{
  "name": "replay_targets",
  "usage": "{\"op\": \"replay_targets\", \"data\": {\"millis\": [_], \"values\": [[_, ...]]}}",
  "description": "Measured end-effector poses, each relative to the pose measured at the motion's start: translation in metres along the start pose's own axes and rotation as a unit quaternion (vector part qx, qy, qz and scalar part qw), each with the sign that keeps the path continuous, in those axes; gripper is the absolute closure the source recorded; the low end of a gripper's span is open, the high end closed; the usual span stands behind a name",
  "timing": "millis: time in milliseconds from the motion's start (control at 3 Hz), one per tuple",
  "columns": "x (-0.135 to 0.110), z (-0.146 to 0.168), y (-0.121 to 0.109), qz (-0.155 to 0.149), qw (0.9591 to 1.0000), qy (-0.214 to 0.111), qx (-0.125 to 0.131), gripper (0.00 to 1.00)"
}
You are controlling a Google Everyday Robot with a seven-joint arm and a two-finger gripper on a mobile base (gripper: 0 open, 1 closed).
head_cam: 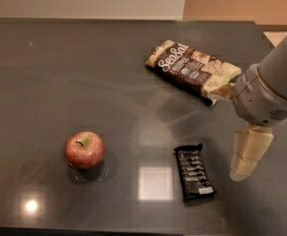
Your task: Move rxbar chocolate near apple
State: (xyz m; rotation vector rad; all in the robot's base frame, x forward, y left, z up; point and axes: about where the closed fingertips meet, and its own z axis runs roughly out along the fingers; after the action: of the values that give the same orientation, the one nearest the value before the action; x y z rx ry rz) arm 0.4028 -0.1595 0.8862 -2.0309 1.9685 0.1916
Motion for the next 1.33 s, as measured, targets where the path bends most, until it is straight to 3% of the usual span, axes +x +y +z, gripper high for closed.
{"op": "replay_targets", "data": {"millis": [333, 1333], "values": [[-0.009, 0.033, 0.017, -0.028, 0.9991, -0.004, -0.030, 0.00], [-0.029, 0.086, 0.050, -0.084, 0.9949, -0.025, -0.050, 0.00]]}}
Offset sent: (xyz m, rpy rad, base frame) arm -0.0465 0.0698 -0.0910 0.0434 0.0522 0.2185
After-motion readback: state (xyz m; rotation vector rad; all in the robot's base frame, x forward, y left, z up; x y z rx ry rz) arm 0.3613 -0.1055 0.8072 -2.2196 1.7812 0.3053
